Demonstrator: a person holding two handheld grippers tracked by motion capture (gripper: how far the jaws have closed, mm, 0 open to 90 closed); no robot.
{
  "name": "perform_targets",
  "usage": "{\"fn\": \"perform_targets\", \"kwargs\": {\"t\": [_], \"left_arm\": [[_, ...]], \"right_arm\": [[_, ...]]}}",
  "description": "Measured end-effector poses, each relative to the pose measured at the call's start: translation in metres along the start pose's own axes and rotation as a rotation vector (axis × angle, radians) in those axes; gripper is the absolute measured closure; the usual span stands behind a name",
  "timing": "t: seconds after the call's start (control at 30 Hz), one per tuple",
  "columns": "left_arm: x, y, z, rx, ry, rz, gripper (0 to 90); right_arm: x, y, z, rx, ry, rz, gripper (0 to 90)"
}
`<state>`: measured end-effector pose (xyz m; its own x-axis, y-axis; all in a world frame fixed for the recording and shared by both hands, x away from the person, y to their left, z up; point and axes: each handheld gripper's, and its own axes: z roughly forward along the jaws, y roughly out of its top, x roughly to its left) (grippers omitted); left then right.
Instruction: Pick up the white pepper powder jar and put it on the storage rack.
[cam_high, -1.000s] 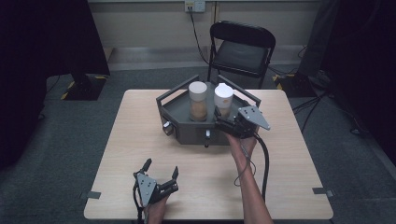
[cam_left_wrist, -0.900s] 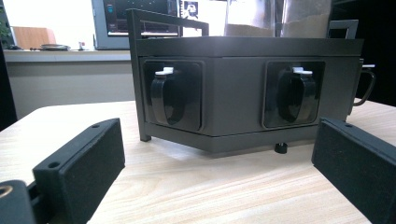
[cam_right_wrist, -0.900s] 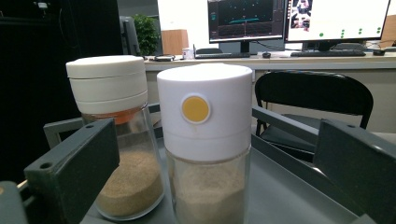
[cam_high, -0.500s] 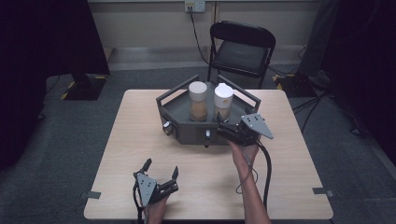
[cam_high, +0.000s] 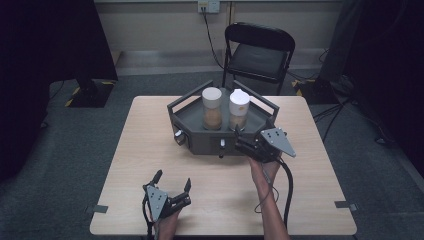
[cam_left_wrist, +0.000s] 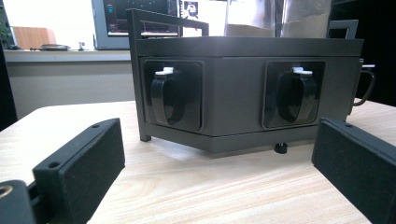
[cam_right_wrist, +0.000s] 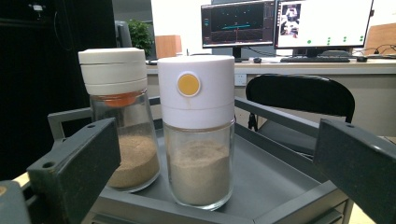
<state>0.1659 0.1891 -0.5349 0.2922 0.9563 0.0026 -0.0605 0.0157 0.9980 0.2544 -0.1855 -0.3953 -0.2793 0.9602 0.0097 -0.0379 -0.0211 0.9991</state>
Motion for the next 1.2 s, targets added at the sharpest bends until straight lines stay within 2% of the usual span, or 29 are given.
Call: {"fn": "perform_targets", "kwargs": {"t": [0.17, 0.4, 0.53, 0.7, 0.9, 1.1, 1.2], "left_arm": [[0.000, 0.000, 0.000, 0.000, 0.000, 0.000, 1.9], [0.000, 0.000, 0.000, 0.000, 0.000, 0.001, 1.9], [0.000, 0.000, 0.000, 0.000, 0.000, 0.000, 1.9], [0.000, 0.000, 0.000, -0.001, 0.000, 0.000, 1.9], [0.000, 0.000, 0.000, 0.000, 0.000, 0.000, 1.9], [0.000, 0.000, 0.000, -0.001, 0.000, 0.000, 1.9], [0.000, 0.000, 0.000, 0.000, 0.000, 0.000, 1.9]], "right_arm": [[0.000, 0.002, -0.005, 0.009, -0.004, 0.002, 0.5], [0.002, 0.001, -0.016, -0.010, -0.008, -0.003, 0.0], [0.006, -0.006, -0.027, -0.020, -0.024, 0.001, 0.0], [0.009, -0.012, -0.033, -0.020, -0.033, -0.003, 0.0], [0.011, -0.014, -0.039, -0.020, -0.035, -0.005, 0.0], [0.012, -0.019, -0.048, -0.055, -0.032, -0.016, 0.0], [0.012, -0.023, -0.051, -0.048, -0.035, -0.009, 0.0]]}}
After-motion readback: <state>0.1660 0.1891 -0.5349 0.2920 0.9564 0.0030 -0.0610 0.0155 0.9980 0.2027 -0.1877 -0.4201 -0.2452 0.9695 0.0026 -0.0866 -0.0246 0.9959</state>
